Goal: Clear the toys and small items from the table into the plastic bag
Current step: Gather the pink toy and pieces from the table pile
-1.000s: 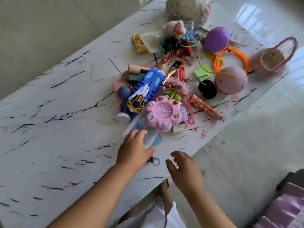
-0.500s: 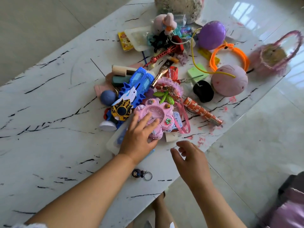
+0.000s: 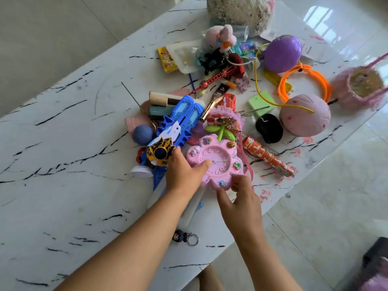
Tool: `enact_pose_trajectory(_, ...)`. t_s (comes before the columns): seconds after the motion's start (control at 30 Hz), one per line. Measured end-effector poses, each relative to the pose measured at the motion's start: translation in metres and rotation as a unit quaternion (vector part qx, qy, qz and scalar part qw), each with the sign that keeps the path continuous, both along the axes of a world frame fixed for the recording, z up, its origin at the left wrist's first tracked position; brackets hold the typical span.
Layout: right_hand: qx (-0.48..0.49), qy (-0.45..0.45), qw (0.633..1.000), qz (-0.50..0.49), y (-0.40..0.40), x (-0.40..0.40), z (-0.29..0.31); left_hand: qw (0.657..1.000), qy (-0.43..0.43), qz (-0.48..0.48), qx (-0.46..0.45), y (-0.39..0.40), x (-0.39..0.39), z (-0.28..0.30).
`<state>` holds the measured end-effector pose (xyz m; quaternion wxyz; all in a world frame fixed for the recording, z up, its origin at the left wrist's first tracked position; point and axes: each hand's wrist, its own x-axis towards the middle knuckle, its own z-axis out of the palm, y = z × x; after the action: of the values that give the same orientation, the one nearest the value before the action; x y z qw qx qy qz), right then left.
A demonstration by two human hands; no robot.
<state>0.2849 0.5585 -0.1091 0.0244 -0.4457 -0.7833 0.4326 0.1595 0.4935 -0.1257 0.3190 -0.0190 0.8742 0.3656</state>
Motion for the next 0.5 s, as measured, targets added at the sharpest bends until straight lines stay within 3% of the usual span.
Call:
enact_pose_trajectory(0.1,-0.021,0.027,0.999,-0.035,0.009,0.006,0.002,0.99,-0.102,0.059,0.073,0.0,0.003,-0.001)
enact_pose_trajectory(0.23,-0.058,0.089,0.993,-0.049,0.01,0.014,0.01,0.967,-0.135,0.118,0.183,0.007,0.006,0.005)
enact_pose_trajectory(0.37,-0.062,0.112,0.991,-0.043,0.003,0.019,0.011,0.968,-0.021,0.051,0.243,0.002,-0.002,0.023)
enact_pose_trajectory(0.5,-0.05,0.067,0.996,-0.014,-0.006,0.007,0.01,0.963,0.091,0.03,0.254,-0.031,-0.02,0.044)
